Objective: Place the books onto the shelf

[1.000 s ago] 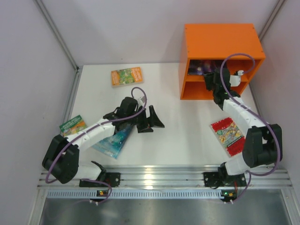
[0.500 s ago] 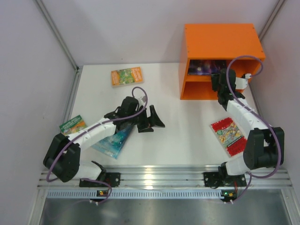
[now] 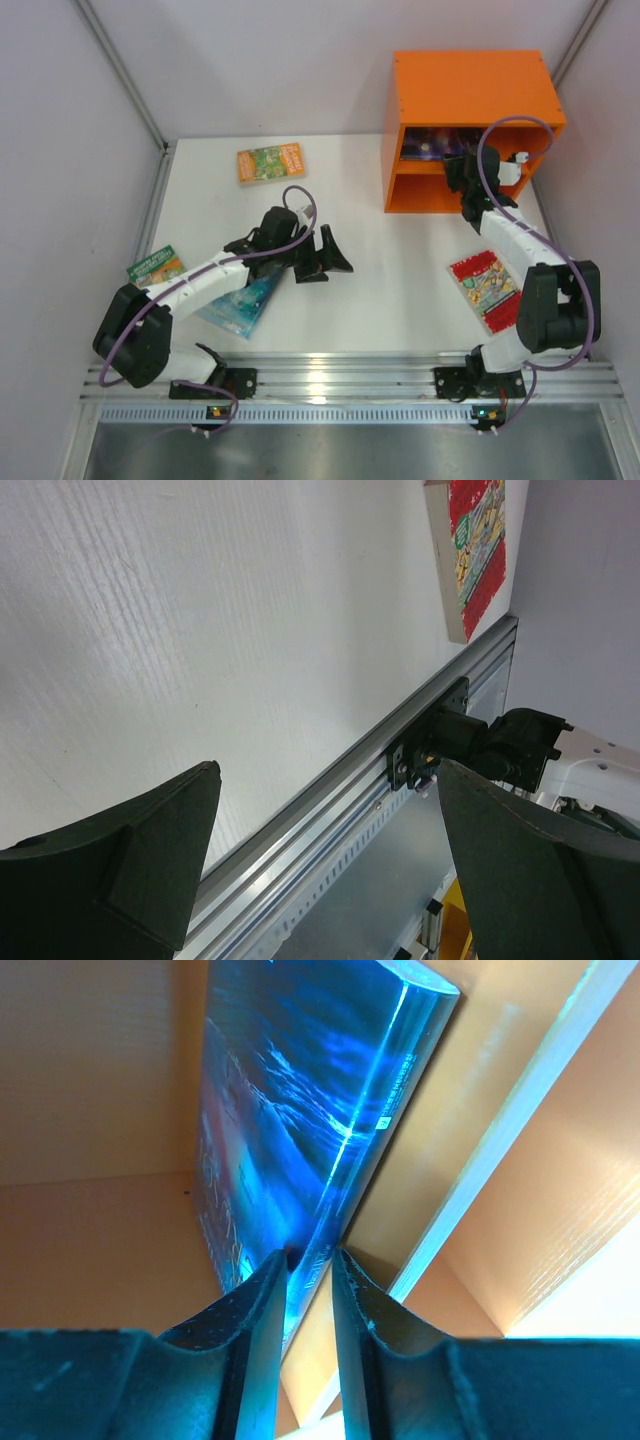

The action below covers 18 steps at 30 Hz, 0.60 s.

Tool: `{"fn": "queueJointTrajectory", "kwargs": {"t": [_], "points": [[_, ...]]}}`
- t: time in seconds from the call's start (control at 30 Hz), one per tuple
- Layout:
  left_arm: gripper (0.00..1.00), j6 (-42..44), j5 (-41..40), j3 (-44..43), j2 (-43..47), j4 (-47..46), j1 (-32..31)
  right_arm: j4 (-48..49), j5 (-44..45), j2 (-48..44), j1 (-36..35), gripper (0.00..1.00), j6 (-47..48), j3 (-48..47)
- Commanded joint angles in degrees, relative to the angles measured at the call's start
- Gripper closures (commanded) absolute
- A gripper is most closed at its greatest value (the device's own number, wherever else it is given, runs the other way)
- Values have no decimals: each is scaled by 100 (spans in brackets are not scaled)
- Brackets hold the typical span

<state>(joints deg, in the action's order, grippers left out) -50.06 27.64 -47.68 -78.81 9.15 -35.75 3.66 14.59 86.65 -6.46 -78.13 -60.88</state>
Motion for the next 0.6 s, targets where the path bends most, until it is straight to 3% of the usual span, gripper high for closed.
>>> {"fn": "queueJointTrajectory", "kwargs": {"t": [0.0,0.57], "points": [[6,14,-22,-189,23,-106,-20,-445,-149,238,31,75,333,6],[6,32,-22,-198,23,-106,-29,-252,-281,370,22,79,456,6]]}}
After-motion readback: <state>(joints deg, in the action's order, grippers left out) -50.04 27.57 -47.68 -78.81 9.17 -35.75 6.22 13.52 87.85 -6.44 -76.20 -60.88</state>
